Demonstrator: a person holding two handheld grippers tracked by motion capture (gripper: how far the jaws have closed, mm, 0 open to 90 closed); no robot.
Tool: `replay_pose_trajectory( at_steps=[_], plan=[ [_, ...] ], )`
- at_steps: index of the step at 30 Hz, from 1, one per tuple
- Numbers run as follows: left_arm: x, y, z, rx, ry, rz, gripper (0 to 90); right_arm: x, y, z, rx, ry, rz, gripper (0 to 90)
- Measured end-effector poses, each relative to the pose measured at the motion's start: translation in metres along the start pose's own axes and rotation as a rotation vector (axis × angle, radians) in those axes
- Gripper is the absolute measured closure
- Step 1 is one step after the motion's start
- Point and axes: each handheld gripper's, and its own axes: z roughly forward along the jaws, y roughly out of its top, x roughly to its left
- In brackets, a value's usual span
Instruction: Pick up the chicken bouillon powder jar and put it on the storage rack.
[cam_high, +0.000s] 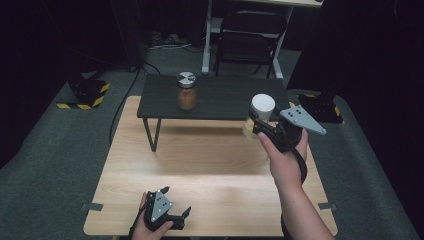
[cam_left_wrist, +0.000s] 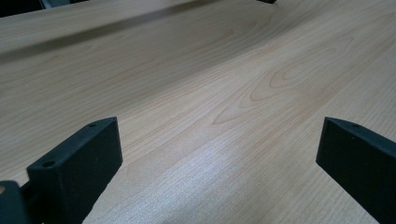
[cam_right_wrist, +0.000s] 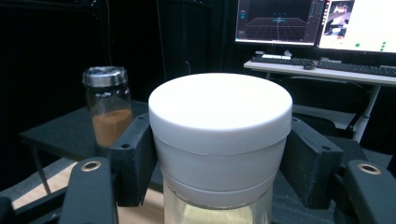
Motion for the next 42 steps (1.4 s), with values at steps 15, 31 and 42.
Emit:
replay_pose_trajectory(
  at_steps=[15,31,42],
  plan=[
    [0.003,0.000,0.000,-0.003,-0.015,-0.005,0.6,-0.004,0.022,0.035,0.021,-0.050,-0.006,34.2],
    [0.004,-0.001,-0.001,-0.008,-0.028,-0.008,0.6,-0.006,0.023,0.070,0.033,-0.086,-0.022,34.1],
    [0.007,-0.001,0.000,-0.007,-0.042,-0.012,0.6,-0.011,0.024,0.094,0.052,-0.088,-0.034,34.1]
  ],
)
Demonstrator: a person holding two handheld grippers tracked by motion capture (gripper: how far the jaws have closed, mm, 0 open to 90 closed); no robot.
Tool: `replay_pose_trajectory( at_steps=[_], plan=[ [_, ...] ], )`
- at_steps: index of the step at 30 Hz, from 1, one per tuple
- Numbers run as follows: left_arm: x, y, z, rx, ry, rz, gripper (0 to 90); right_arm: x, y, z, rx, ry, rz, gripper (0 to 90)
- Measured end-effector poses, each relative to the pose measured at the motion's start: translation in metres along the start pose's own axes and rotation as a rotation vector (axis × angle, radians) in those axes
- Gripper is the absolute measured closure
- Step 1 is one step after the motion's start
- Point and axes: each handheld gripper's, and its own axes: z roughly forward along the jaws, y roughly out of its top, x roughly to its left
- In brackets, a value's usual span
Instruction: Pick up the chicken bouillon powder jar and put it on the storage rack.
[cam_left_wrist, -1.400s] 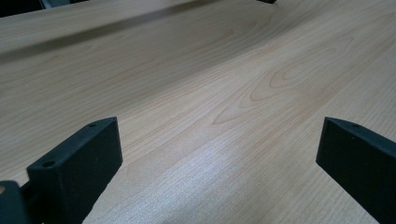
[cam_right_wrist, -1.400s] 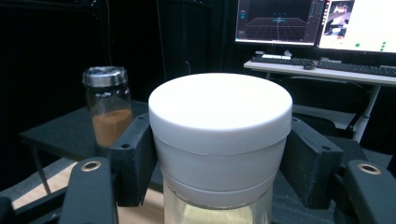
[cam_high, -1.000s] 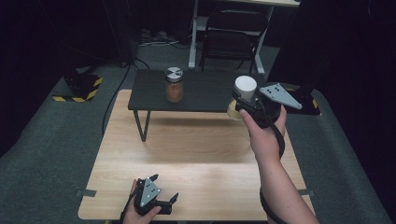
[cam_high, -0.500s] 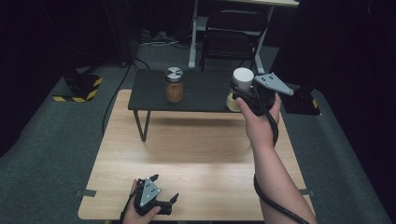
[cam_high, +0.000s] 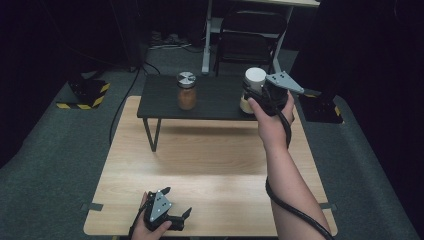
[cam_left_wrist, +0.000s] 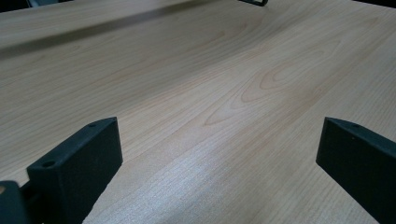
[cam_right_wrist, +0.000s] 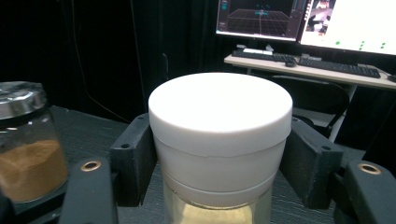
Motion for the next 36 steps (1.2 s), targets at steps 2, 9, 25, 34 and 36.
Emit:
replay_pose_trajectory(
  at_steps=[2,9,25,34,36],
  plan=[
    [0.000,0.000,0.000,-0.002,-0.001,-0.002,0.6,-0.002,-0.001,0.004,0.005,0.000,0.010,34.1],
    [0.002,-0.001,0.000,-0.003,-0.009,-0.005,0.6,-0.004,-0.006,0.012,-0.004,-0.016,0.032,34.1],
    [0.002,-0.001,0.000,-0.005,-0.013,-0.003,0.6,-0.012,-0.002,0.015,0.022,-0.021,0.073,34.0],
    [0.003,0.000,0.000,-0.003,-0.014,-0.004,0.6,-0.012,0.003,0.015,0.042,-0.019,0.069,34.0],
    [0.003,-0.001,0.000,-0.004,-0.015,-0.003,0.6,-0.012,0.005,0.014,0.049,-0.018,0.066,34.0]
  ],
)
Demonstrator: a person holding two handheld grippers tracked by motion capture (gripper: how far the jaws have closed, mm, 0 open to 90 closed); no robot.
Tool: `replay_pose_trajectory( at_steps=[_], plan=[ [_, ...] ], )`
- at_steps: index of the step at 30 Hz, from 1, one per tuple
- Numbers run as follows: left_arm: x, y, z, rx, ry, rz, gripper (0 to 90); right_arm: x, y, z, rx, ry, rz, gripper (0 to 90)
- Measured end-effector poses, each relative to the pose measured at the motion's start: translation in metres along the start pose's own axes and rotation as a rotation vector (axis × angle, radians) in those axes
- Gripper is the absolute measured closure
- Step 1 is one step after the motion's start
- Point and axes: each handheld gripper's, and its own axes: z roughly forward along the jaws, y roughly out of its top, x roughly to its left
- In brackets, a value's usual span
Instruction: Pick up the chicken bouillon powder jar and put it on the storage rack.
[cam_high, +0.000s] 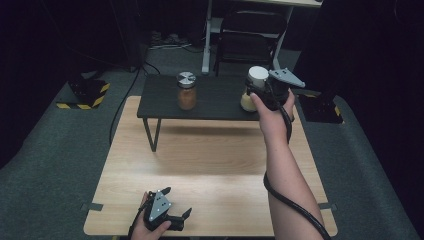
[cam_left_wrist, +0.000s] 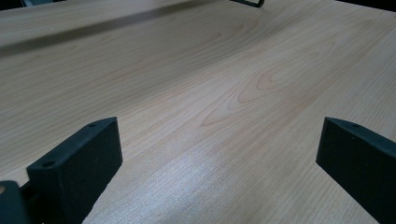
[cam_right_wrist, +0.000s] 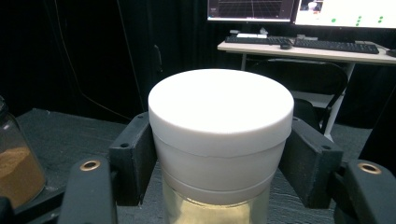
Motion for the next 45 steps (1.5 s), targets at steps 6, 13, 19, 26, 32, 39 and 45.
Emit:
replay_pose_trajectory(
  at_steps=[6,13,19,26,32,39,45],
  plan=[
    [0.000,-0.001,0.000,-0.003,0.001,-0.006,0.6,-0.001,0.002,0.000,0.007,0.002,0.006,33.9],
    [0.001,-0.001,0.000,-0.004,-0.002,-0.012,0.6,-0.001,0.004,0.000,0.013,0.003,0.013,33.4],
    [0.002,-0.001,0.000,-0.004,-0.004,-0.015,0.6,-0.001,0.004,0.001,0.013,0.019,0.014,21.8],
    [0.002,0.000,0.000,-0.001,-0.005,-0.012,0.6,0.001,0.002,0.003,0.021,0.010,0.033,2.9],
    [0.002,0.000,0.000,0.000,-0.007,-0.013,0.6,-0.003,-0.002,0.001,0.007,0.031,0.047,0.3],
    [0.002,0.001,0.000,0.004,-0.009,-0.010,0.6,-0.009,-0.005,-0.005,-0.005,0.043,0.046,0.4],
    [0.002,0.001,0.001,0.007,-0.010,-0.010,0.6,-0.013,-0.009,-0.013,-0.015,0.060,0.037,0.4]
  ],
)
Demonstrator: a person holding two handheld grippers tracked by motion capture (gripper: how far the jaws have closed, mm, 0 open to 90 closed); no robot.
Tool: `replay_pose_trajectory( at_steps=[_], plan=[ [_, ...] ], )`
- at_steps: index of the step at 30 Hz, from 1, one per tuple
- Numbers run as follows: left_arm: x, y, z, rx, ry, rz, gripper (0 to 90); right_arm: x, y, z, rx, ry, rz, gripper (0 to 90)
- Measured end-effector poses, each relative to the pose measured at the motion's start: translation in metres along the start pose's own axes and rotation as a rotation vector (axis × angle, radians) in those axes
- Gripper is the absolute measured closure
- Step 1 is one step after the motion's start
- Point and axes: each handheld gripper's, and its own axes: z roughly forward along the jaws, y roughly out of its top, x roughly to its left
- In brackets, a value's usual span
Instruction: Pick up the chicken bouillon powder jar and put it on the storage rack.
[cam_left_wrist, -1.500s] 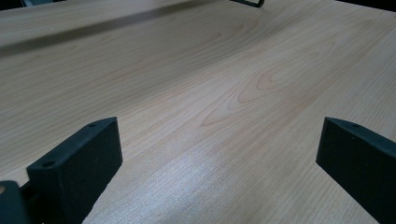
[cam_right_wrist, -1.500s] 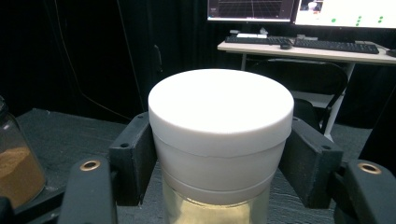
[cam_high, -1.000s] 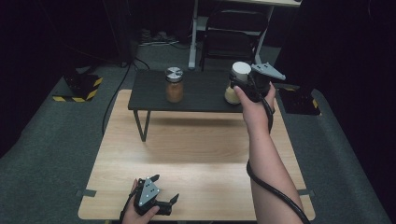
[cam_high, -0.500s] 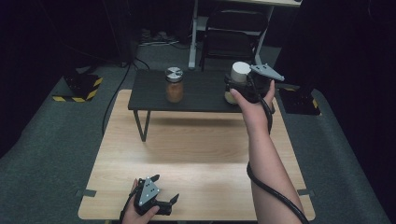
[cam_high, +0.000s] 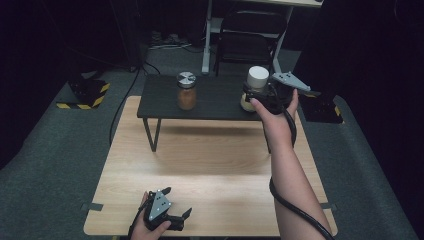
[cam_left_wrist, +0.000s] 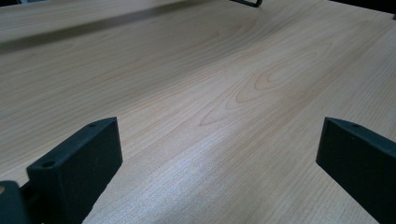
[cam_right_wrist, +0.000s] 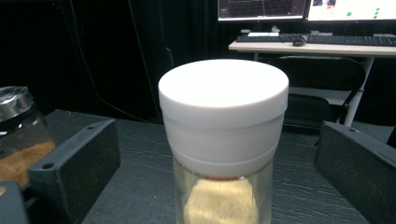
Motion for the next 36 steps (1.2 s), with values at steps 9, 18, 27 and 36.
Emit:
replay_pose_trajectory(
  at_steps=[9,18,27,36],
  plan=[
    [0.000,0.000,0.000,0.000,-0.002,0.005,0.6,-0.002,-0.007,-0.015,-0.007,0.024,-0.018,0.3],
    [0.000,0.000,0.000,0.000,-0.001,0.000,0.6,-0.002,-0.019,-0.030,-0.013,0.046,-0.042,0.4],
    [-0.002,0.000,0.001,0.000,-0.001,0.007,0.6,-0.006,-0.040,-0.047,-0.034,0.073,-0.042,0.4],
    [-0.001,0.001,0.001,0.005,0.002,-0.002,0.6,-0.009,-0.060,-0.059,-0.040,0.092,-0.050,0.4]
  ],
)
